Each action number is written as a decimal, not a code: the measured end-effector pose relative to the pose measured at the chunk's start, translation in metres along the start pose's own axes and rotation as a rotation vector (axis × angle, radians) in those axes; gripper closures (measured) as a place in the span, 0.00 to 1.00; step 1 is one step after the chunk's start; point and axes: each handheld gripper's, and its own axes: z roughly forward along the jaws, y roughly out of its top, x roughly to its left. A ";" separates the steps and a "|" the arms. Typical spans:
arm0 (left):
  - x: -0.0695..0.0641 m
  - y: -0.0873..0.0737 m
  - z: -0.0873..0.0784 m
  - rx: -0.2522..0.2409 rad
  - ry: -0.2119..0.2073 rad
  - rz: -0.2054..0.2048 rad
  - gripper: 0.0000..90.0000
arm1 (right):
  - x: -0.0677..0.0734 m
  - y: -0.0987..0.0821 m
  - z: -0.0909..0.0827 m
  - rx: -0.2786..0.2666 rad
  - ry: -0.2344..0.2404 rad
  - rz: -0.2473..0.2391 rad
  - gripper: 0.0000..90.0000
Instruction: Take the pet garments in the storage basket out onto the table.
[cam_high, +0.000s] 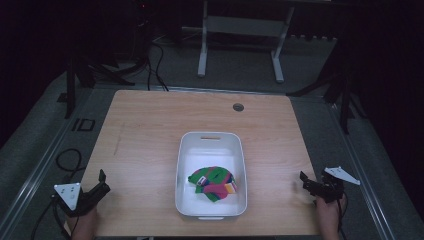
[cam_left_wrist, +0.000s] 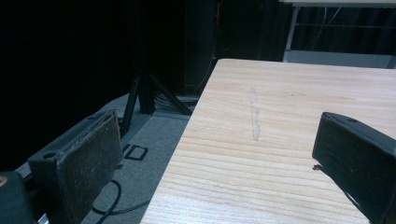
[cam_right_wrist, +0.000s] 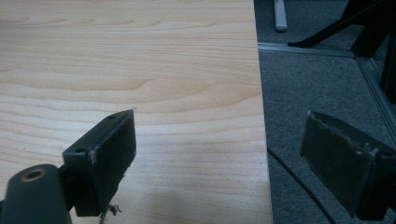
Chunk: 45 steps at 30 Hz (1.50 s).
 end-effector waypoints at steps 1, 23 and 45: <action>0.000 0.000 0.000 -0.001 -0.001 -0.001 0.02 | 0.000 0.000 0.000 0.000 -0.003 -0.001 0.12; 0.000 0.000 0.000 0.001 -0.001 -0.008 0.02 | -0.014 0.003 -0.010 0.191 0.380 -0.270 0.12; 0.001 0.000 0.001 0.004 -0.001 -0.019 0.02 | 0.054 0.036 -0.022 0.326 0.702 -0.522 0.12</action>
